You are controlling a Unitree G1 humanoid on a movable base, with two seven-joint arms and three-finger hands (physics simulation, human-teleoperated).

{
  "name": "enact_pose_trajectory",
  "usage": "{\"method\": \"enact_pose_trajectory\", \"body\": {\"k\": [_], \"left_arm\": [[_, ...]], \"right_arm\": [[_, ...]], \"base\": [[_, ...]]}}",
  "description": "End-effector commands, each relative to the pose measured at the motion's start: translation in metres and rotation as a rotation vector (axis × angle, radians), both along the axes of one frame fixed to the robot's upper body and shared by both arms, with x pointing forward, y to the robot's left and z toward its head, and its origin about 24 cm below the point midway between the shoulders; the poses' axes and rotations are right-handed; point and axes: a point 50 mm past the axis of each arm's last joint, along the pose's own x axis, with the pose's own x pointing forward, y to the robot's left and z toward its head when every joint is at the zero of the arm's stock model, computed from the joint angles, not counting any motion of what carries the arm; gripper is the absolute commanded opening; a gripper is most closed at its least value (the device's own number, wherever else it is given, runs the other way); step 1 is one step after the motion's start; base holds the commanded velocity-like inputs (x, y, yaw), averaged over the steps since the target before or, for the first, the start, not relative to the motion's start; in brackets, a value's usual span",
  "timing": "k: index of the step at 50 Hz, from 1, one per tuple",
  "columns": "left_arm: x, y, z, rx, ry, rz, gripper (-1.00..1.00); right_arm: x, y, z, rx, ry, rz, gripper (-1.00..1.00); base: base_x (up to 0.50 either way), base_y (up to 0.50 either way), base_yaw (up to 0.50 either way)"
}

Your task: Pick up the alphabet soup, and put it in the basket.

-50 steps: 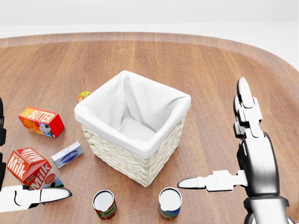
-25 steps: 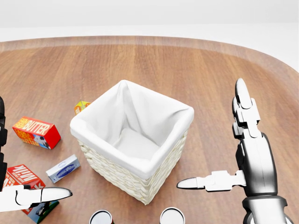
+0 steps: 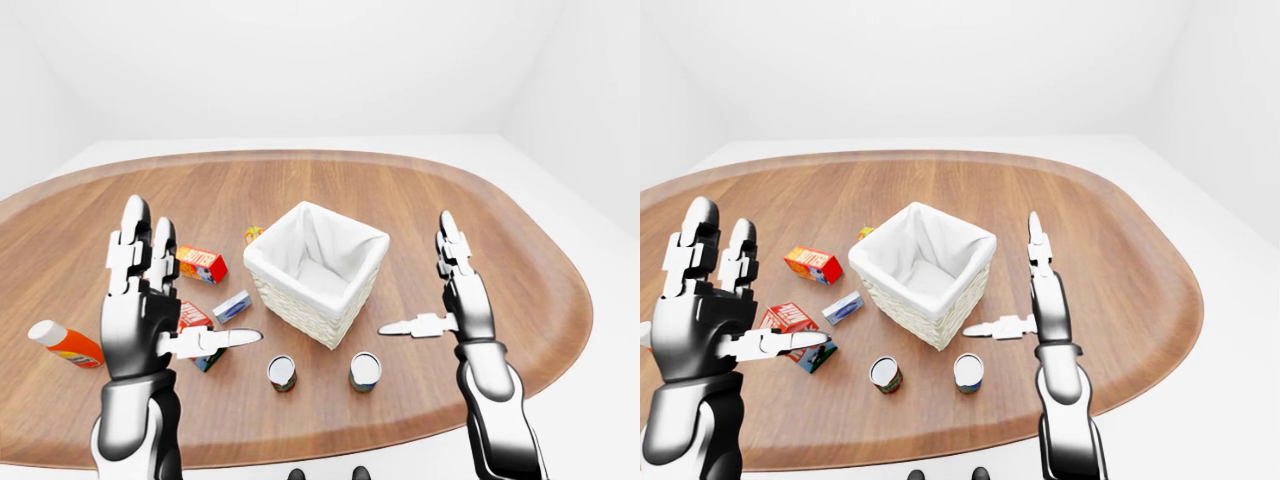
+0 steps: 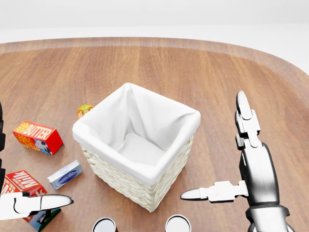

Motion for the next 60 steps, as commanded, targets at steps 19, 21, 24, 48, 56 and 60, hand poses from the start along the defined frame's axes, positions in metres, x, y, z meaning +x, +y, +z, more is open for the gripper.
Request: {"method": "enact_pose_trajectory", "body": {"k": [19, 21, 24, 48, 56, 60], "left_arm": [[-0.001, 0.002, 0.001, -0.005, -0.005, 0.004, 1.0], [-0.001, 0.001, -0.001, -0.004, 0.002, 0.001, 1.0], [-0.001, 0.001, 0.0, -0.003, 0.001, 0.0, 1.0], [-0.001, 0.0, -0.002, -0.003, 0.009, -0.003, 1.0], [-0.001, 0.0, -0.002, -0.003, 0.01, -0.004, 1.0], [-0.001, -0.001, -0.002, -0.005, 0.011, -0.005, 1.0]], "right_arm": [[-0.006, 0.01, -0.041, -0.033, 0.134, 0.011, 1.0], [-0.009, 0.01, -0.043, -0.035, 0.14, 0.007, 1.0], [-0.014, 0.01, -0.048, -0.034, 0.148, 0.007, 1.0], [-0.047, 0.014, -0.088, -0.044, 0.295, -0.002, 1.0], [-0.052, 0.016, -0.095, -0.052, 0.324, 0.004, 1.0], [-0.054, 0.017, -0.101, -0.061, 0.348, 0.006, 1.0]], "base": [[0.0, 0.0, 0.0], [0.0, 0.0, 0.0], [0.0, 0.0, 0.0], [0.0, 0.0, 0.0], [0.0, 0.0, 0.0], [0.0, 0.0, 0.0]]}}
